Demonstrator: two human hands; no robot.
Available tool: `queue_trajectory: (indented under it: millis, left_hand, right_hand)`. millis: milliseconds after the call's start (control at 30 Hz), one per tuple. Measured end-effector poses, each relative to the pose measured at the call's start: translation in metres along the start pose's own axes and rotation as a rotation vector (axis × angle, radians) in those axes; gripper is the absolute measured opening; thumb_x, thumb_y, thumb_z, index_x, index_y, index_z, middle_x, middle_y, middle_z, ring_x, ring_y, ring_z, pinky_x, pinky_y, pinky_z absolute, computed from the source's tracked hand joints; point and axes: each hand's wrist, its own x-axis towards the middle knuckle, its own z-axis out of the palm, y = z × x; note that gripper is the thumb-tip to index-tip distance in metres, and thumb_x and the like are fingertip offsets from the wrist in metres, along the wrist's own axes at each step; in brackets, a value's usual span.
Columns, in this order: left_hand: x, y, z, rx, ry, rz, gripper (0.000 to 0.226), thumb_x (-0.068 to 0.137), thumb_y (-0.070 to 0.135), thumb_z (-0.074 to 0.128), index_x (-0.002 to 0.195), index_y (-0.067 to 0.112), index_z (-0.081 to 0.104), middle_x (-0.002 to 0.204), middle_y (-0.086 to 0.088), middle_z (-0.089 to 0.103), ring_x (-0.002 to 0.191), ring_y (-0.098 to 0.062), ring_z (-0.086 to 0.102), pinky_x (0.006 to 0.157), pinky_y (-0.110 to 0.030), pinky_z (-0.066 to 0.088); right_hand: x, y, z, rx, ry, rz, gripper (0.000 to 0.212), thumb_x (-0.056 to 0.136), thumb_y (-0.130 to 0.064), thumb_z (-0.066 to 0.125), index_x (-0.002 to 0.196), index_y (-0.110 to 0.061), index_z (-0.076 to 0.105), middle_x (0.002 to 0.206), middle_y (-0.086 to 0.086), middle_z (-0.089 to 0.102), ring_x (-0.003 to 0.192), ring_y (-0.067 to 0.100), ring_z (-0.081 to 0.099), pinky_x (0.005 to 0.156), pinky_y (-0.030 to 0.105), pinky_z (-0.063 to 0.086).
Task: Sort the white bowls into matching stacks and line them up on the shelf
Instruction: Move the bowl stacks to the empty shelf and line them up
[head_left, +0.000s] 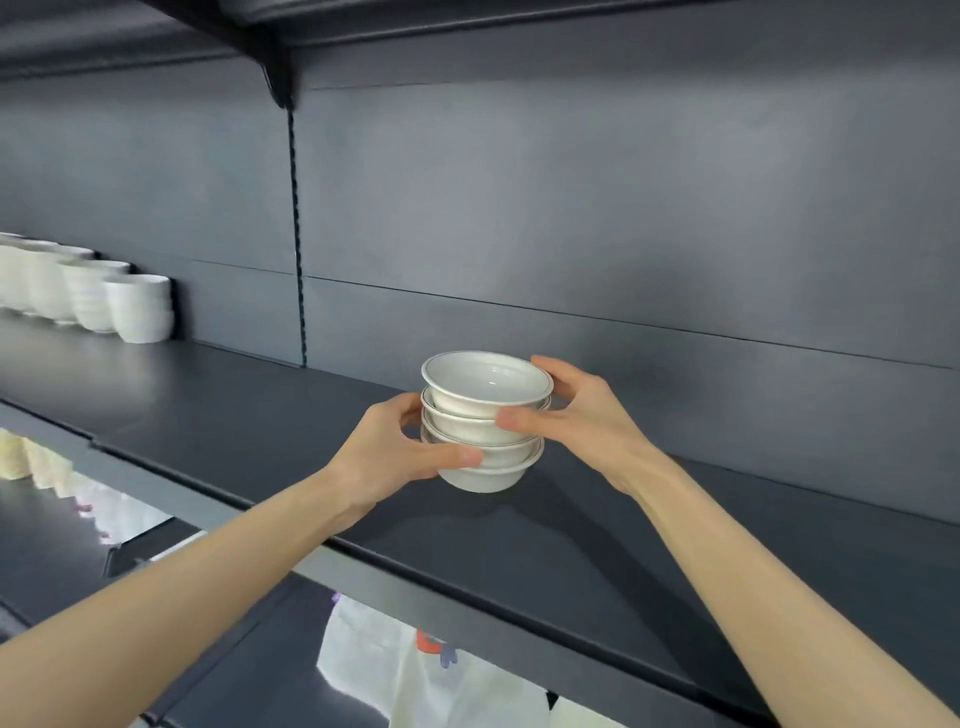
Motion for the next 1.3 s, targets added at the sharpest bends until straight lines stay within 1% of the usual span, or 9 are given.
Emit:
queue_trajectory:
  millis: [167,300,567,733,900,967,1067,1233,1300]
  left_hand:
    - [-0.012,-0.017,-0.093,0.019,0.087,-0.012,0.062,0.063,0.018,0.087,0.119,0.017,0.06,0.112,0.007,0.068,0.1,-0.01,0.067,0.077,-0.026,0.058]
    - [-0.013,-0.033,-0.158,0.018,0.156,-0.033,0.057,0.065,0.016,0.087,0.116,0.017,0.062,0.109,0.008,0.07,0.098,-0.011,0.068,0.072,-0.024,0.057]
    - [0.025,-0.067,-0.259,0.018,0.233,-0.038,0.053,0.064,0.016,0.086,0.112,0.016,0.064,0.108,0.007,0.07,0.095,-0.012,0.069,0.071,-0.023,0.057]
    - [0.065,-0.094,-0.319,0.032,0.265,-0.051,0.052,0.064,0.018,0.087,0.112,0.018,0.065,0.108,0.008,0.071,0.097,-0.015,0.069,0.078,-0.031,0.059]
    - [0.102,-0.111,-0.375,0.033,0.28,-0.046,0.053,0.066,0.013,0.085,0.115,0.016,0.063,0.11,0.005,0.07,0.099,-0.016,0.068,0.08,-0.032,0.059]
    - [0.116,-0.121,-0.401,0.029,0.28,-0.055,0.054,0.066,0.014,0.085,0.116,0.015,0.063,0.11,0.005,0.07,0.098,-0.015,0.068,0.077,-0.029,0.059]
    - [0.135,-0.137,-0.44,0.021,0.259,-0.053,0.058,0.065,0.017,0.088,0.117,0.017,0.063,0.112,0.006,0.069,0.099,-0.015,0.068,0.079,-0.031,0.059]
    - [0.17,-0.166,-0.503,0.0,0.198,-0.038,0.05,0.068,0.015,0.085,0.114,0.017,0.065,0.111,0.005,0.07,0.103,-0.017,0.067,0.082,-0.034,0.059]
    - [0.183,-0.179,-0.529,-0.008,0.155,-0.036,0.049,0.068,0.016,0.085,0.112,0.018,0.065,0.111,0.005,0.07,0.103,-0.018,0.067,0.081,-0.034,0.059]
  right_hand:
    - [0.041,-0.018,0.089,0.069,-0.07,0.005,0.039,0.072,-0.015,0.082,0.096,-0.034,0.057,0.089,-0.027,0.061,0.078,-0.021,0.056,0.061,0.0,0.044]
    - [0.076,-0.031,0.15,0.066,-0.141,0.014,0.032,0.073,-0.014,0.081,0.099,-0.015,0.062,0.08,-0.02,0.064,0.072,-0.013,0.059,0.062,0.002,0.046]
    - [0.165,-0.031,0.241,0.076,-0.224,0.003,0.031,0.073,-0.011,0.08,0.089,-0.029,0.06,0.079,-0.023,0.062,0.069,-0.018,0.057,0.059,0.001,0.042]
    - [0.228,-0.024,0.293,0.073,-0.231,-0.007,0.044,0.072,-0.012,0.081,0.11,-0.004,0.061,0.093,-0.007,0.065,0.082,0.001,0.059,0.068,0.007,0.047]
    - [0.282,-0.02,0.338,0.071,-0.239,-0.018,0.049,0.072,-0.014,0.081,0.113,-0.001,0.058,0.09,-0.002,0.062,0.087,0.008,0.058,0.067,0.005,0.045]
    - [0.304,-0.02,0.359,0.059,-0.241,-0.01,0.053,0.073,-0.015,0.081,0.118,-0.001,0.056,0.105,0.005,0.065,0.099,0.006,0.057,0.077,0.009,0.047]
    - [0.334,-0.021,0.388,0.045,-0.237,-0.016,0.06,0.074,-0.013,0.079,0.124,0.005,0.05,0.122,0.0,0.053,0.102,-0.009,0.039,0.09,0.016,0.035]
    - [0.377,-0.019,0.441,0.0,-0.18,0.034,0.061,0.074,-0.013,0.08,0.126,0.001,0.051,0.12,-0.008,0.053,0.11,0.004,0.049,0.088,0.017,0.041]
    - [0.391,-0.018,0.466,-0.013,-0.147,0.055,0.064,0.073,-0.016,0.081,0.13,-0.008,0.051,0.109,-0.019,0.058,0.104,-0.003,0.057,0.078,0.014,0.049]
